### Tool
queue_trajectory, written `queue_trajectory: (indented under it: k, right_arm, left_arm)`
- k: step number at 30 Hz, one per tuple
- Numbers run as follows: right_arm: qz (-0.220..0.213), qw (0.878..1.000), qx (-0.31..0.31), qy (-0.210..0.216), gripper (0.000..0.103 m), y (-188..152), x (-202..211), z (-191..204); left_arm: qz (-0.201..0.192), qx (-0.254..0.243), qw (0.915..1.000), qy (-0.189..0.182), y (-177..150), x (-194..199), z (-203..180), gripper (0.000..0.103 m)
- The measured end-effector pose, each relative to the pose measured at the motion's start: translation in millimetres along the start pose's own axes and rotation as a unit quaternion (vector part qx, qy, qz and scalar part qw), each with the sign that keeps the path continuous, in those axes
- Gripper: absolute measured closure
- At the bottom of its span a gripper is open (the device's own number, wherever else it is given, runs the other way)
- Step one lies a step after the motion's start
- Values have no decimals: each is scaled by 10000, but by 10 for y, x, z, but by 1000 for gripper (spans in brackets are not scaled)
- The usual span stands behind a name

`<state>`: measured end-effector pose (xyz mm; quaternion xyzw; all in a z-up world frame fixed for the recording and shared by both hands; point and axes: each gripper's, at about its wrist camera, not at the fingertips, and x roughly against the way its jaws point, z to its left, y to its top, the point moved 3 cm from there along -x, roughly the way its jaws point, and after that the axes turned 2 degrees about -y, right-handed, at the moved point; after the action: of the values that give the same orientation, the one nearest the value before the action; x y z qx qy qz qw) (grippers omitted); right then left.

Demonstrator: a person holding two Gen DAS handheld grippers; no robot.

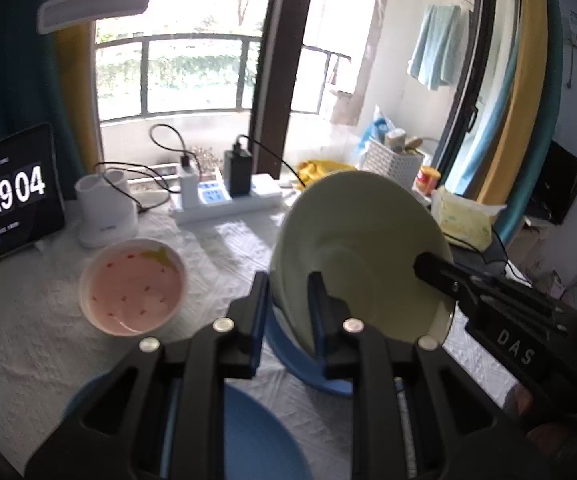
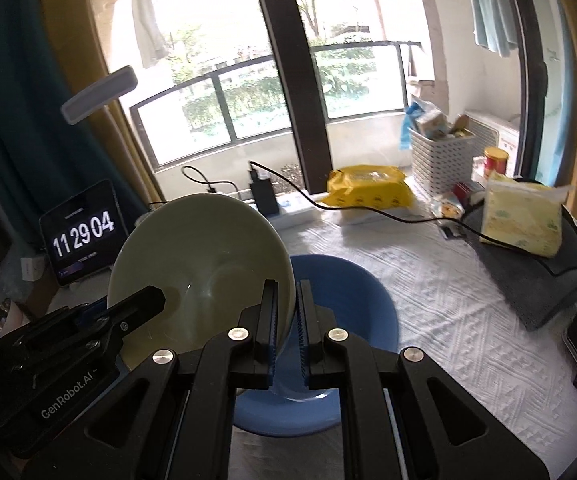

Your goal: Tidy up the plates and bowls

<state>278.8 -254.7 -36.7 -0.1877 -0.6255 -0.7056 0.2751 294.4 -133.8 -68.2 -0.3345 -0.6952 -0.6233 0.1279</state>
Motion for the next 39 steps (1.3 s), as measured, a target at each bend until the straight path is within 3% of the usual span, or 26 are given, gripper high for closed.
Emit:
queue_trajectory:
  k: [17, 39]
  right_arm:
    - [412, 9987, -296, -74, 93, -192, -221, -416]
    - [769, 9965, -152, -289, 93, -227, -434, -478]
  left_arm:
    - [584, -163, 9982, 20, -208, -429, -208, 83]
    - [1019, -308, 9941, 198, -280, -701, -229, 83]
